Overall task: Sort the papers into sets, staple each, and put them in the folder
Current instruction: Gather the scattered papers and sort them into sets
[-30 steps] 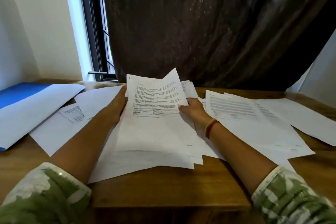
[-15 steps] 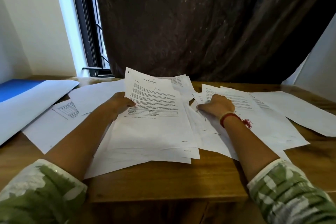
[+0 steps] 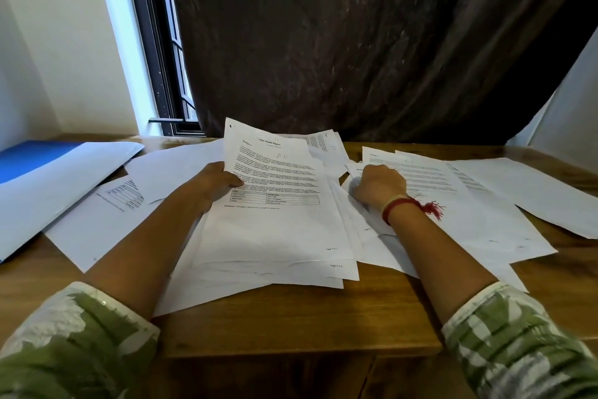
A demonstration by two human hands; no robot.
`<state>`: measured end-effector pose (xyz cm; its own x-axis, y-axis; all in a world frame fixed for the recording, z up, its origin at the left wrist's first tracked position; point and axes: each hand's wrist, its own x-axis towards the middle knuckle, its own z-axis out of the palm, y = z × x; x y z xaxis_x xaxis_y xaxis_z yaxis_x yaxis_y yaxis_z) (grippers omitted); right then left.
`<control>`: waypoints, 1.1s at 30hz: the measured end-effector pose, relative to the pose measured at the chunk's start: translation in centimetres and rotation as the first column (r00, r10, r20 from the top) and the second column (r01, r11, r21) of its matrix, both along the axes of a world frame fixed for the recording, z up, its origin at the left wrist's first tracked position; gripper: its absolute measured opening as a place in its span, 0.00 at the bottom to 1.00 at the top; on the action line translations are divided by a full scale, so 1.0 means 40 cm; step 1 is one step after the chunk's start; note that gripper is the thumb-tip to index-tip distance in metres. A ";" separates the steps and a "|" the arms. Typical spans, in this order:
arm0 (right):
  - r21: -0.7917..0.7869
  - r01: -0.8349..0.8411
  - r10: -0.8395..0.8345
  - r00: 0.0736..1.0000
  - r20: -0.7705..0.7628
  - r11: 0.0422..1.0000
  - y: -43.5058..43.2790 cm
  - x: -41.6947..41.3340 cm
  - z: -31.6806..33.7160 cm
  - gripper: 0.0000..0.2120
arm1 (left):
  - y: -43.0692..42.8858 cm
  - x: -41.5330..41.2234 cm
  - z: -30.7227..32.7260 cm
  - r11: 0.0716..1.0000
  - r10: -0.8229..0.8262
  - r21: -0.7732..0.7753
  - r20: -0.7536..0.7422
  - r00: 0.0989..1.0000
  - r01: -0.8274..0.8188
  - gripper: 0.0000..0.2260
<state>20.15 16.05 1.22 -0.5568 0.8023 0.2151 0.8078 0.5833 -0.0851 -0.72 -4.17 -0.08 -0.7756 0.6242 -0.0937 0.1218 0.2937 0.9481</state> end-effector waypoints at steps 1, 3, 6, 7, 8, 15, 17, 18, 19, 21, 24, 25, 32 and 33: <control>0.004 -0.004 0.004 1.000 -0.002 1.000 -0.002 -0.002 -0.003 0.15 | 0.001 0.001 0.000 1.000 0.004 0.001 0.000 1.000 -0.004 0.15; 0.024 -0.015 0.015 1.000 -0.003 1.000 -0.007 -0.009 -0.009 0.14 | 0.006 0.001 -0.002 1.000 0.008 -0.001 -0.011 1.000 -0.008 0.15; 0.103 -0.036 0.034 0.999 0.020 0.994 -0.021 -0.020 -0.018 0.13 | 0.009 0.004 -0.004 1.000 0.004 -0.010 -0.019 1.000 -0.005 0.15; 0.132 -0.044 0.041 0.999 0.026 0.990 -0.027 -0.024 -0.019 0.14 | 0.008 0.005 -0.002 1.000 0.006 -0.011 -0.016 1.000 -0.006 0.16; 0.165 -0.056 0.052 0.998 0.031 0.985 -0.033 -0.027 -0.021 0.15 | 0.006 0.004 -0.001 1.000 0.004 -0.007 -0.012 1.000 -0.004 0.16; 0.183 -0.098 0.102 0.995 -0.014 0.978 -0.040 -0.026 -0.014 0.20 | -0.004 0.006 0.001 1.000 -0.005 -0.007 0.009 1.000 0.005 0.16; 0.175 -0.099 0.111 0.992 -0.061 0.980 -0.036 -0.023 -0.005 0.22 | -0.006 0.007 0.001 1.000 -0.005 -0.010 0.005 1.000 0.005 0.16; 0.167 -0.103 0.119 0.989 -0.088 0.981 -0.035 -0.021 -0.002 0.23 | -0.007 0.005 0.000 1.000 -0.009 -0.009 0.008 1.000 0.009 0.16; 0.151 -0.104 0.122 0.986 -0.111 0.983 -0.032 -0.020 0.000 0.24 | -0.009 0.001 -0.003 1.000 -0.015 -0.004 0.011 1.000 0.015 0.17; 0.108 -0.081 0.098 0.983 -0.154 0.991 -0.023 -0.012 0.013 0.23 | -0.007 -0.004 -0.004 1.000 -0.022 0.010 0.019 1.000 0.022 0.17; 0.066 -0.014 0.029 0.973 -0.227 0.998 -0.015 0.009 0.055 0.15 | -0.003 0.005 -0.001 1.000 -0.001 -0.008 -0.008 1.000 0.000 0.17; 0.110 -0.013 0.036 0.976 -0.214 0.994 -0.024 0.011 0.072 0.13 | 0.000 0.003 -0.004 1.000 -0.001 -0.014 -0.022 1.000 0.000 0.16; 0.344 -0.399 0.432 0.902 -0.020 0.850 -0.255 -0.083 0.153 0.13 | 0.009 -0.003 -0.007 1.000 0.029 -0.001 0.003 1.000 -0.029 0.16; 0.300 -0.459 0.479 0.878 0.009 0.836 -0.289 -0.109 0.150 0.14 | 0.010 -0.005 -0.008 1.000 0.027 0.005 0.006 1.000 -0.027 0.16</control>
<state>15.78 4.51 7.21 -0.8280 0.3470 0.4404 0.4298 0.8972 0.1011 -0.90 -3.77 -0.39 -0.7918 0.6033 -0.0954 0.1077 0.2917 0.9504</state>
